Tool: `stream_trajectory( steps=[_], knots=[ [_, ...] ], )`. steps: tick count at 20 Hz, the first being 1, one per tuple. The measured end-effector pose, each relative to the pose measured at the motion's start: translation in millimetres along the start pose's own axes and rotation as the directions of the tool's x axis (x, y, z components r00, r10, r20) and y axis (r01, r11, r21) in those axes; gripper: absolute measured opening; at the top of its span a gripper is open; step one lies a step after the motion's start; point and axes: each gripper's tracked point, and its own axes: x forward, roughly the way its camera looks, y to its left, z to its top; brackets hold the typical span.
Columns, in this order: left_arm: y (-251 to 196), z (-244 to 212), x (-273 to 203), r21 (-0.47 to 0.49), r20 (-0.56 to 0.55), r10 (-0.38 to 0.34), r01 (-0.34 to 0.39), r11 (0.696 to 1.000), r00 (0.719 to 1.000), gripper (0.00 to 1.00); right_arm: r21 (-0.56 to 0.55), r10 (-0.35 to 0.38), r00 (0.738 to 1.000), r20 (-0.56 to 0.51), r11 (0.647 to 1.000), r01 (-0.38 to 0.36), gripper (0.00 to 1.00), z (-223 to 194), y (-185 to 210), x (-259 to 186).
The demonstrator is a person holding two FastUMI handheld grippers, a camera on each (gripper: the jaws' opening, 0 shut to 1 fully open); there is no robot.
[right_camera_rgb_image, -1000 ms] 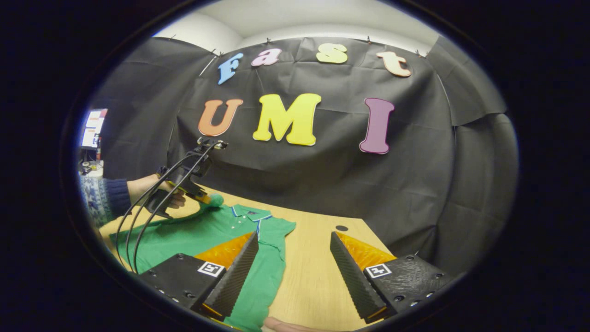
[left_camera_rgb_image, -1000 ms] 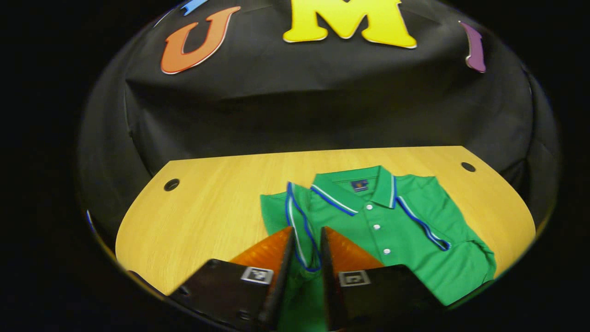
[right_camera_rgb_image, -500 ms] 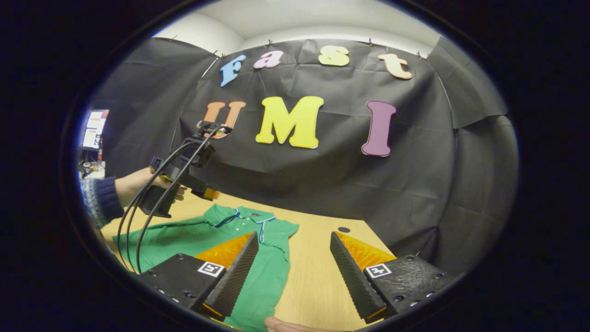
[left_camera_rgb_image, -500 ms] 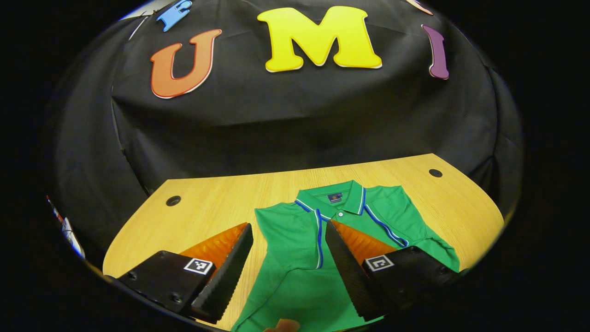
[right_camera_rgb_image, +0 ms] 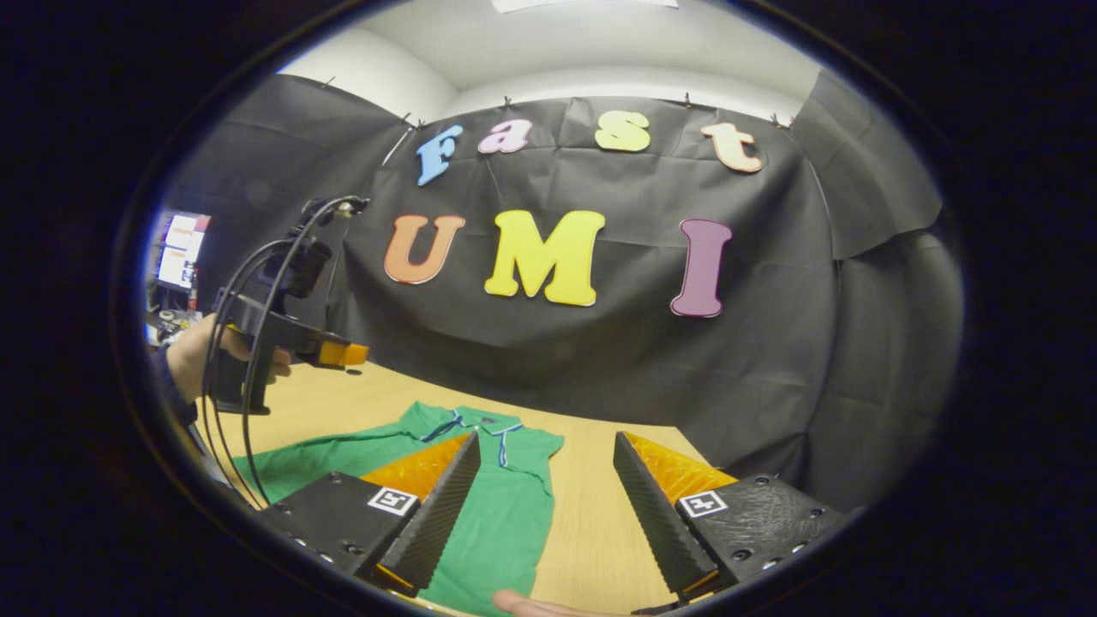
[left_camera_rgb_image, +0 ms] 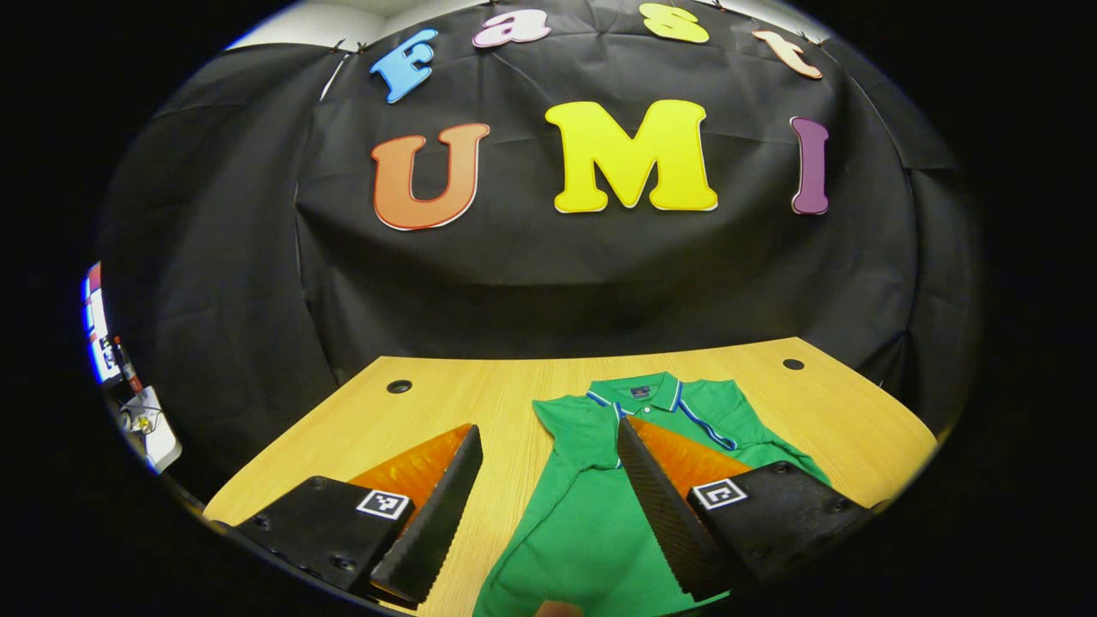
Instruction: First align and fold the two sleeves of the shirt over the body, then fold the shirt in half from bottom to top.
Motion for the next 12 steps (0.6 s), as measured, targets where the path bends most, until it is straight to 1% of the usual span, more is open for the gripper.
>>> stream_trajectory(
  steps=[3, 5, 7, 9, 12],
  knots=[
    [12.1, -10.3, -40.8, 0.003, 0.052, 0.021, -0.021, 1.0, 0.998, 1.0, 0.025, -0.026, 0.999, -0.037, 0.999, 0.027, 0.95, -14.9, -2.8, -11.9],
    [20.2, -22.7, -64.7, 0.018, 0.075, 0.036, -0.037, 0.999, 0.997, 1.0, 0.049, -0.019, 0.998, -0.064, 0.999, 0.022, 0.96, -25.9, -0.9, -19.1],
    [29.2, -37.2, -86.8, 0.033, 0.092, 0.056, -0.06, 0.998, 0.994, 1.0, 0.062, -0.023, 0.997, -0.076, 0.998, 0.028, 0.95, -36.7, -4.7, -26.3],
    [37.3, -51.6, -104.2, 0.036, 0.095, 0.075, -0.079, 0.996, 0.993, 1.0, 0.032, -0.04, 0.996, -0.083, 0.999, 0.043, 0.96, -47.3, -10.5, -32.2],
    [46.5, -66.1, -121.6, 0.039, 0.108, 0.097, -0.102, 0.994, 0.989, 1.0, 0.033, -0.017, 0.992, -0.125, 0.999, 0.022, 0.94, -67.5, -4.0, -37.6]
  ],
)
